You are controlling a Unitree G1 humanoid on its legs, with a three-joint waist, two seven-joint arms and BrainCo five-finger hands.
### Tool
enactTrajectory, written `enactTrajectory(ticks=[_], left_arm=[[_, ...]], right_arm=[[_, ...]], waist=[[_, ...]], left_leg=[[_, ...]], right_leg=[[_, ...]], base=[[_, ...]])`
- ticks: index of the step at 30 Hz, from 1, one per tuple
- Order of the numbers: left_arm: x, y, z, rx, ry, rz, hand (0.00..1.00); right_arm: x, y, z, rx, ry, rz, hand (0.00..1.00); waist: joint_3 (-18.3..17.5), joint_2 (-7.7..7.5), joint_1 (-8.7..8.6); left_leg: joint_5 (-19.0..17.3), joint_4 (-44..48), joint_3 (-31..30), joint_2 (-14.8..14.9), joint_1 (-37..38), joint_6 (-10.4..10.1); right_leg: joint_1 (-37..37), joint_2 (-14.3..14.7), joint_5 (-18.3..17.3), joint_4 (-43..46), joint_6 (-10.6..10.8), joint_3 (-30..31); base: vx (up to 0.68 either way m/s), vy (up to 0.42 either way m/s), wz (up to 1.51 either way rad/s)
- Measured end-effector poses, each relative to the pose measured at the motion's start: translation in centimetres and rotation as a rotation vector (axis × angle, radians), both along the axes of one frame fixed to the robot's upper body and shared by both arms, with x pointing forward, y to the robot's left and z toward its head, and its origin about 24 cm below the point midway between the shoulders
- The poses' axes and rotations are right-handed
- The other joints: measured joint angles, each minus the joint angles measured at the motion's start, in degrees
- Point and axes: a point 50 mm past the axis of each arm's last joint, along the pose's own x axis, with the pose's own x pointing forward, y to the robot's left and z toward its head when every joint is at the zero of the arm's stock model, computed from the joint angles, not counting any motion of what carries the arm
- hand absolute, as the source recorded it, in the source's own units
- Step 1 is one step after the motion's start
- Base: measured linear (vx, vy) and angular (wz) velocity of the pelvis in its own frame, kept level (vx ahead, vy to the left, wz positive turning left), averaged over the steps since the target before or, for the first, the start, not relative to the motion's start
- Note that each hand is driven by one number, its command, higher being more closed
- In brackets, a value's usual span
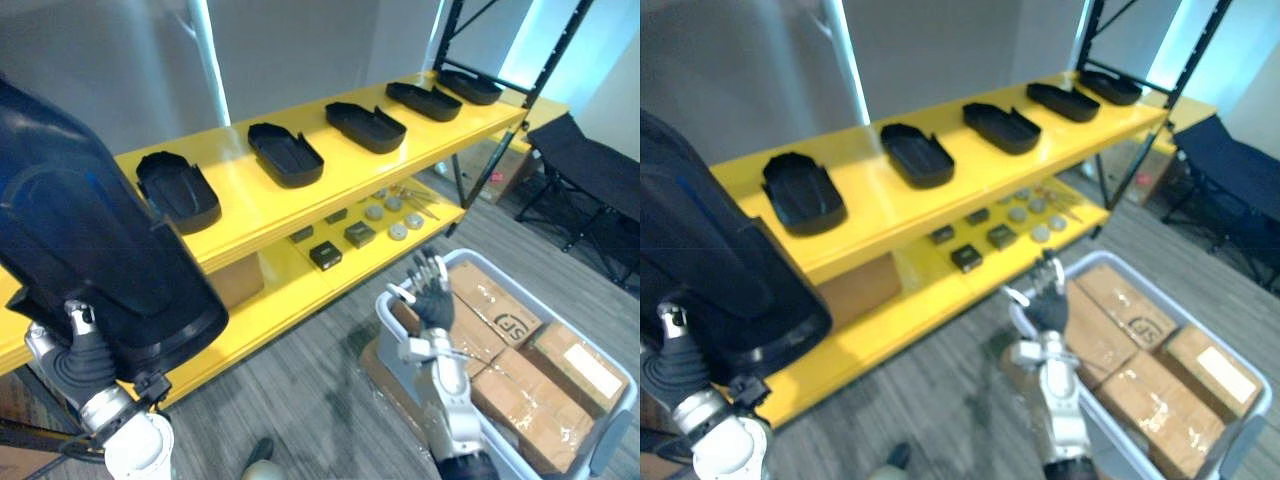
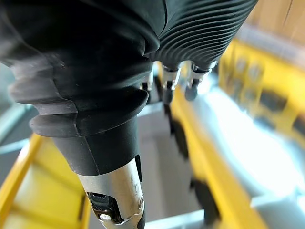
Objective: Walk over and take plastic housings, then place them on the shelf
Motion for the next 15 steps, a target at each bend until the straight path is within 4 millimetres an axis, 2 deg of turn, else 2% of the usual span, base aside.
enactTrajectory(ticks=[3,5,6,7,8,9,10,11,13,15], left_arm=[[0.1,-0.1,0.4,0.009,-0.02,-0.005,1.0],[0.5,-0.3,0.7,0.017,-0.034,-0.023,1.0],[1.0,-0.6,1.1,0.026,-0.055,-0.043,1.0],[1.4,-0.7,1.3,0.037,-0.063,-0.058,1.0],[2.4,-1.1,1.8,0.063,-0.082,-0.093,1.0],[3.0,-1.5,2.2,0.081,-0.099,-0.125,1.0],[3.4,-1.7,2.8,0.11,-0.118,-0.149,1.0],[3.4,-1.7,2.8,0.114,-0.119,-0.149,1.0],[3.2,-2.5,2.2,0.077,-0.113,-0.176,1.0],[3.4,-3.2,2.4,0.075,-0.124,-0.216,1.0]], right_arm=[[0.3,1.2,0.7,-0.003,-0.026,0.048,0.0],[0.2,1.1,0.4,-0.002,-0.015,0.046,0.0],[0.1,1.0,0.4,-0.004,-0.015,0.043,0.0],[0.0,0.9,0.3,-0.003,-0.011,0.04,0.0],[-0.3,0.7,0.0,-0.001,0.001,0.032,0.0],[-0.5,0.7,-0.3,0.004,0.011,0.031,0.0],[-0.8,0.7,-0.6,0.016,0.018,0.04,0.0],[-0.8,0.5,-0.7,0.024,0.02,0.043,0.0],[-1.7,-1.1,-1.0,0.044,0.026,0.01,0.0],[-2.3,-2.1,-1.3,0.042,0.038,-0.018,0.0]], waist=[[1.4,-1.35,0.07],[2.4,-1.54,-0.26],[3.1,-1.83,-1.37],[3.6,-1.31,-2.2],[3.6,-1.47,-3.36],[3.6,-1.87,-3.64],[4.0,-2.9,-3.98],[3.9,-3.06,-4.1],[5.3,0.2,-4.33],[5.1,1.41,-4.43]], left_leg=[[-1.2,1.3,2.8,0.8,0.1,0.0],[-2.4,2.0,4.0,1.3,-0.3,0.0],[-2.4,1.9,3.5,1.5,-0.6,0.1],[-2.3,2.0,2.4,1.5,-1.1,0.2],[-1.5,1.8,0.6,1.5,-1.9,0.4],[-1.2,1.5,-0.3,1.4,-2.2,0.1],[-0.6,1.5,-1.5,0.8,-2.2,-1.1],[-0.5,1.7,-2.3,0.9,-2.2,-1.1],[-0.5,2.4,-5.5,1.3,-2.5,-1.1],[-0.4,4.0,-7.9,0.9,-4.4,-1.1]], right_leg=[[-2.3,-0.1,0.0,1.2,-0.2,3.2],[-4.4,-0.4,-0.9,3.6,-1.6,5.0],[-5.2,-0.1,-2.0,5.8,-3.0,7.4],[-5.8,0.2,-2.9,6.9,-3.9,9.7],[-7.1,1.1,-5.0,8.8,-4.4,16.5],[-7.7,2.1,-7.4,9.5,-3.7,23.2],[-7.3,2.4,-10.4,9.9,-1.2,28.2],[-6.7,2.7,-10.7,9.9,-0.8,27.8],[-4.6,4.1,-11.1,9.9,-1.7,25.9],[-4.4,4.6,-11.6,10.3,-2.3,24.1]], base=[[-0.03,0.025,-0.51],[-0.03,0.041,-0.34],[-0.02,0.046,0.03],[-0.02,0.052,0.47],[-0.01,0.068,0.62],[0.03,-0.003,0.74],[0.05,-0.055,0.51],[0.05,-0.122,0.47],[0.06,-0.12,0.54],[0.05,-0.061,0.68]])
